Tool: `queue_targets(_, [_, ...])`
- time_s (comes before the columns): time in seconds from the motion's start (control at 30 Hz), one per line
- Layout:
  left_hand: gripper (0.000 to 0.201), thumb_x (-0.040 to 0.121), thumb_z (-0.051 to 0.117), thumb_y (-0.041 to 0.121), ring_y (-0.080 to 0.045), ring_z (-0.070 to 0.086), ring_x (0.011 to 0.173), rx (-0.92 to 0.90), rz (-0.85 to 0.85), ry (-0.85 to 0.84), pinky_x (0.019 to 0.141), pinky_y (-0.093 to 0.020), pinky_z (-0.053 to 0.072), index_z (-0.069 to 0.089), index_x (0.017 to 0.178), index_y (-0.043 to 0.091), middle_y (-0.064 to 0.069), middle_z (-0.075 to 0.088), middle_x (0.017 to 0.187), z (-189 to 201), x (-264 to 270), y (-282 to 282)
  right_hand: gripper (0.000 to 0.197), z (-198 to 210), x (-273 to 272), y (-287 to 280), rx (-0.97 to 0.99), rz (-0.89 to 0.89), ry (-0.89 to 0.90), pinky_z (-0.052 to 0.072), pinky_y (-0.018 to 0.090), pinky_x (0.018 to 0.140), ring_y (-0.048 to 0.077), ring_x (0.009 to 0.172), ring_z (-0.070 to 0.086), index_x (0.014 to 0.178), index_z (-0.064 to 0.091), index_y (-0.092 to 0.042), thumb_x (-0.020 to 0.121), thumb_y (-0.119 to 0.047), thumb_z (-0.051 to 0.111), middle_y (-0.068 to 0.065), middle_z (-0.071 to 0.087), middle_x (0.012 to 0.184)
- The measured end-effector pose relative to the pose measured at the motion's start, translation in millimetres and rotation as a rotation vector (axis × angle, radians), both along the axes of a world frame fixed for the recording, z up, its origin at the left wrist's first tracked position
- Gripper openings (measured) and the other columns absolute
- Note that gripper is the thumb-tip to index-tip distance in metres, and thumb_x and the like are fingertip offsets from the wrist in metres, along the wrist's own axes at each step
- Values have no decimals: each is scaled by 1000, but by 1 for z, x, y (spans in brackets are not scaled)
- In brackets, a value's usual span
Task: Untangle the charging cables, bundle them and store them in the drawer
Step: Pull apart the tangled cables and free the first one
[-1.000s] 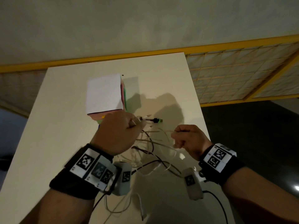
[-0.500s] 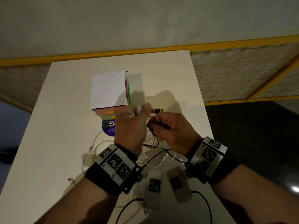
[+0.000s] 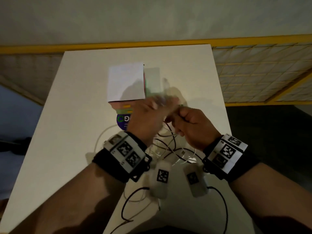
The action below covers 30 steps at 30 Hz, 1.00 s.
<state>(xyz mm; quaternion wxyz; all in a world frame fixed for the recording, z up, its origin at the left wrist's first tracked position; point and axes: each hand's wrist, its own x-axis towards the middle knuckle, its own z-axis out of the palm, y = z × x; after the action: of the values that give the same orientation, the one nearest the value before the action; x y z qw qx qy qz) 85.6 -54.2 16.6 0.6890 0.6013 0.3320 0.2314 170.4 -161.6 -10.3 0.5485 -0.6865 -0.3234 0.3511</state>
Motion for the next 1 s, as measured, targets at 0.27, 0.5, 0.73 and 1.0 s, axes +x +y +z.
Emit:
queue_targets(0.27, [36,93,65,21,-15,40,36,-77,-12,13,42,-21,31,65,83,-13,-2,50,44,-21,-3,-7,18,-2,-4,-5,-48,0,38,42,19,50,7,46,48,83,66,2,95,-1,53,5,55,56])
queue_targets(0.5, [40,96,61,30,-12,27,33,-255,49,-35,42,-23,25,67,87,-8,-5,36,44,-16,-2,13,21,-4,-5,-9,-54,15,130,49,30,57,19,54,56,86,68,-8,94,4,53,4,63,60])
queue_targets(0.73, [28,90,67,34,-17,32,39,-103,240,-10,43,-24,30,74,77,11,-1,42,47,-13,5,25,16,-1,-3,-5,-46,19,135,53,29,61,15,55,61,88,69,-6,95,0,56,2,67,63])
queue_targets(1.0, [29,96,61,29,-17,31,42,-93,253,-37,43,-22,26,74,93,3,-4,42,48,-9,-6,31,14,-3,-8,1,-47,53,139,54,30,64,16,56,61,88,69,-3,94,-1,57,4,67,63])
